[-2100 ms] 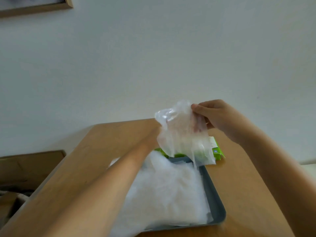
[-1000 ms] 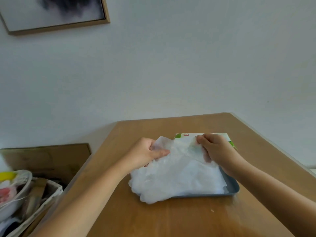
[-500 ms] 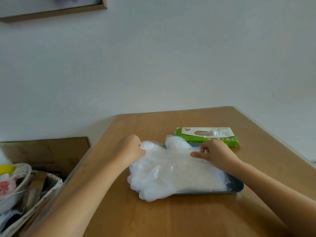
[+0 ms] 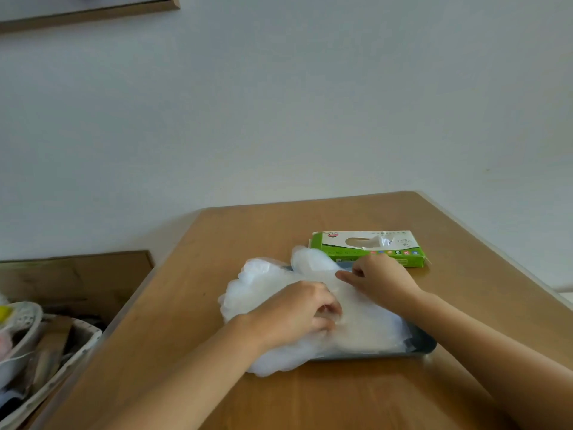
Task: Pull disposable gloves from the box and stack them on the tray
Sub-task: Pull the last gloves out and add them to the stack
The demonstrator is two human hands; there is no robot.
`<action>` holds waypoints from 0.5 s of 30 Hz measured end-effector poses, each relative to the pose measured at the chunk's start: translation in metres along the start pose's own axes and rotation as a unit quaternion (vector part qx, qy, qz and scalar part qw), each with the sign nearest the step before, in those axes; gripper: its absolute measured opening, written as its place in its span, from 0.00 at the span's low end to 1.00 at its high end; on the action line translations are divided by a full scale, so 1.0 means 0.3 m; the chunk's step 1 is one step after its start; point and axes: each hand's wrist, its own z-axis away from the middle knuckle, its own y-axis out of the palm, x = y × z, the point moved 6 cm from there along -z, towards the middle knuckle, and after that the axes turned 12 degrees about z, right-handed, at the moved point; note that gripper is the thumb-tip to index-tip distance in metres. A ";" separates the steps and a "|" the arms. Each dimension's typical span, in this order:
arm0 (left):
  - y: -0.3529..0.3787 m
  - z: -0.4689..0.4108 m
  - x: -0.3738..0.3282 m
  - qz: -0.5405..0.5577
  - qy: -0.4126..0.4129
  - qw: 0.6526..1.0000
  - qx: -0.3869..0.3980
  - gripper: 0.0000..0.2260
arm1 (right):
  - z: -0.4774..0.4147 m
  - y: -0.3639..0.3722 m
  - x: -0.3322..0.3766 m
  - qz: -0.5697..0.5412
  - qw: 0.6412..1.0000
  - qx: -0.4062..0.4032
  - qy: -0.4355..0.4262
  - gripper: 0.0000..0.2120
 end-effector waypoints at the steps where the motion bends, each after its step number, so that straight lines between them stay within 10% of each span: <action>1: 0.002 -0.006 0.006 -0.001 0.003 1.000 0.007 0.10 | -0.005 -0.002 -0.002 0.014 1.000 -0.002 0.009 0.26; 10: -0.019 -0.072 0.106 -0.126 -0.082 0.983 0.108 0.49 | -0.006 0.013 0.006 0.068 0.997 0.020 0.021 0.27; 15: -0.031 -0.104 0.136 -0.093 -0.117 0.984 0.095 0.43 | -0.006 -0.023 -0.030 0.040 0.998 0.013 0.035 0.26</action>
